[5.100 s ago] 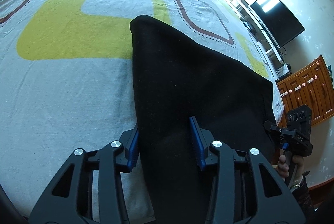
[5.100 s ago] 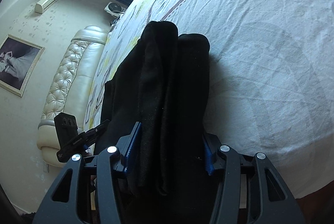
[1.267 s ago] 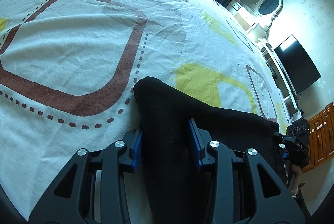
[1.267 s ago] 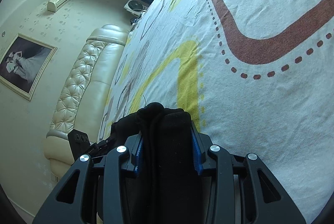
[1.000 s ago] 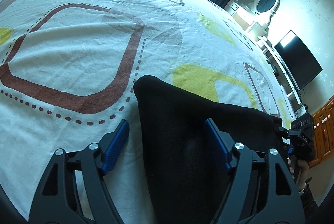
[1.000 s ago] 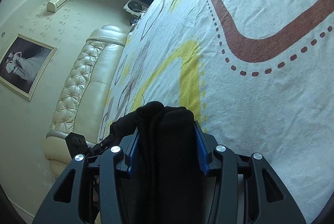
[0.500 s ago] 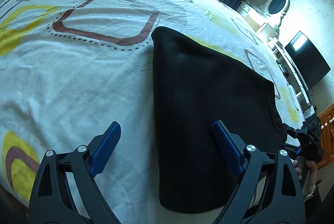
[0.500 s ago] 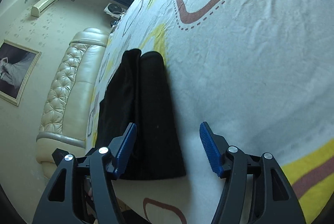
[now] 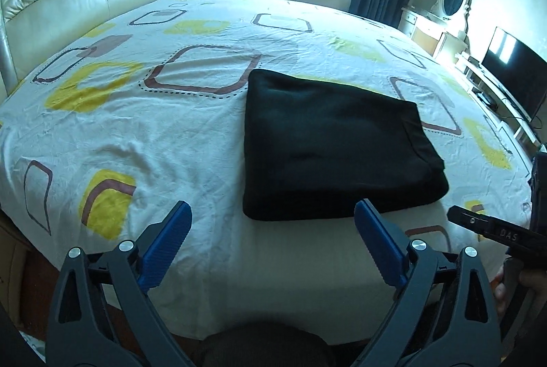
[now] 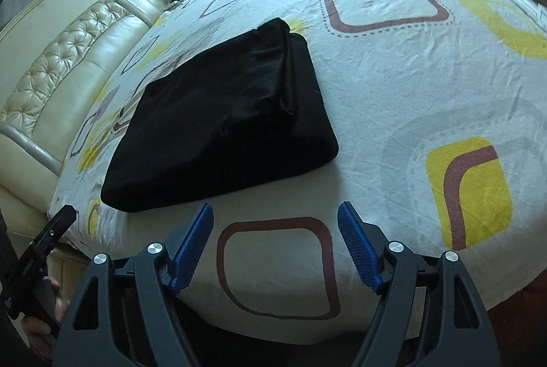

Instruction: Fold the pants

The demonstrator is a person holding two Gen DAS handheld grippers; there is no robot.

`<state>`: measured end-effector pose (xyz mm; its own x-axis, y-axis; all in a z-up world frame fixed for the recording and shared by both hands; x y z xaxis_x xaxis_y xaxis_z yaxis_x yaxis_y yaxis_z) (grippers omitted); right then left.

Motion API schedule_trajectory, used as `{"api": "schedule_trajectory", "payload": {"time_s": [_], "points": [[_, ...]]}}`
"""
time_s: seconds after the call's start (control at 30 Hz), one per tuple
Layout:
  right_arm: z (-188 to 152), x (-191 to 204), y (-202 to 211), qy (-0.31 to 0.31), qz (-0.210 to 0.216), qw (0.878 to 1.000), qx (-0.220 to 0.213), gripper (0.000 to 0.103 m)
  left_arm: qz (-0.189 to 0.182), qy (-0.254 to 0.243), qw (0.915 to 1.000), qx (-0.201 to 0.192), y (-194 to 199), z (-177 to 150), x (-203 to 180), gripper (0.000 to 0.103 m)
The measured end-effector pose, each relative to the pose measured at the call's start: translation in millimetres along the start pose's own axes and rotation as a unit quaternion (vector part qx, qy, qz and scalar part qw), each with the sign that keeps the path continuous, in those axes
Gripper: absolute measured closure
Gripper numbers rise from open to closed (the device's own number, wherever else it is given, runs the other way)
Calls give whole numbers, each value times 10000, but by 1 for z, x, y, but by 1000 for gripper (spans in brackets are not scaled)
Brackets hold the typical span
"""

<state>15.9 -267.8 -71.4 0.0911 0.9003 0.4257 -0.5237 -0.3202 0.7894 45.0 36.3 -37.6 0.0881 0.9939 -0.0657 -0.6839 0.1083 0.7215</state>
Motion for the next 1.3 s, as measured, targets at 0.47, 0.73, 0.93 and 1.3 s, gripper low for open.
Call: {"api": "schedule_trajectory", "payload": {"time_s": [0.47,0.73,0.93,1.3], "points": [[-1,9,2,391,-305,9986,-189,28,276,-41,9991,327,-19,-18,-7,7],[-6,6,-4,380,-344,9986,-102,28,310,11,9992,268,-17,-13,-5,7],[-9,9,-7,428,-335,9985,-47,28,352,-43,9991,240,-16,-12,-7,7],[-13,8,-11,448,-356,9984,39,28,389,-136,9989,230,-14,-12,-9,7]]}}
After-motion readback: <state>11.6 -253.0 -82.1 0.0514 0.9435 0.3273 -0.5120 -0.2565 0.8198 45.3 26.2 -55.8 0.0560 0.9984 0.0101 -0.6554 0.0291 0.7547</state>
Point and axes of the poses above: each gripper's, at about its wrist camera, not at the fingertips, and y roughly against the way its jaws point, x to its left, z to its top, the point moved 10 cm from there along -y, roughly the way its jaws point, and after that the axes turned 4 degrees about -y, right-handed, at the moved point
